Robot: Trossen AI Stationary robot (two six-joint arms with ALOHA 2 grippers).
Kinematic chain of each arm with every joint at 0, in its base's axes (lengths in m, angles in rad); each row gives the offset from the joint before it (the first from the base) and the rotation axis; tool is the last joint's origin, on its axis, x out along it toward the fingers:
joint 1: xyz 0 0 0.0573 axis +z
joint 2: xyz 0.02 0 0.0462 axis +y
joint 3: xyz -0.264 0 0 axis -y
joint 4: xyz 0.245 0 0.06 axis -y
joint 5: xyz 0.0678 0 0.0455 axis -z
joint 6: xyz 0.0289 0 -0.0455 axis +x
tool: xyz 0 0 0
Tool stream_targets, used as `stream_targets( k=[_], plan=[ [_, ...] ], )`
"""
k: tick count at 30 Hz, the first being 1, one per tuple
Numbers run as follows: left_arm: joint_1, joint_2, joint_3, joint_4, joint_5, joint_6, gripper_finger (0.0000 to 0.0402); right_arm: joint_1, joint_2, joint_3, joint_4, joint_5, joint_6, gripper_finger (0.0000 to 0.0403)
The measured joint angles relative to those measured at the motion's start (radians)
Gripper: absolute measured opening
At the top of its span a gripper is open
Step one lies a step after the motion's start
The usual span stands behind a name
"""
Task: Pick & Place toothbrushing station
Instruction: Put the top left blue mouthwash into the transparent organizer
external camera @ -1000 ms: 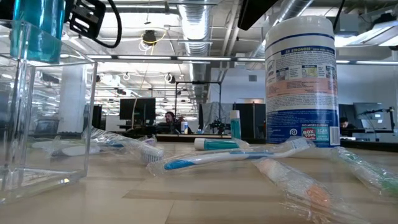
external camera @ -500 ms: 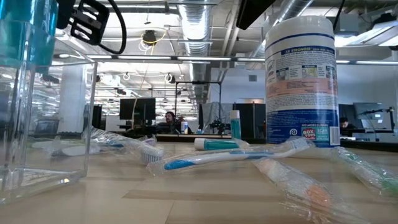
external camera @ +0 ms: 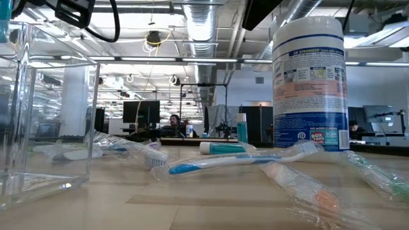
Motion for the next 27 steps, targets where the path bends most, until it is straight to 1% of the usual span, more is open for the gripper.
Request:
stream_targets(
  k=[12, 27],
  plan=[
    [-0.008, 0.013, 0.0, 0.004, 0.0, 0.02, 0.0086, 0.0, 0.0, 0.0, 0.001, 0.0, 0.0, 0.0082],
    [-0.007, 0.128, 0.0, 0.056, 0.0, 0.017, 0.0086, 0.0, 0.0, 0.0, 0.003, 0.0, 0.0, 0.0082]
  ],
)
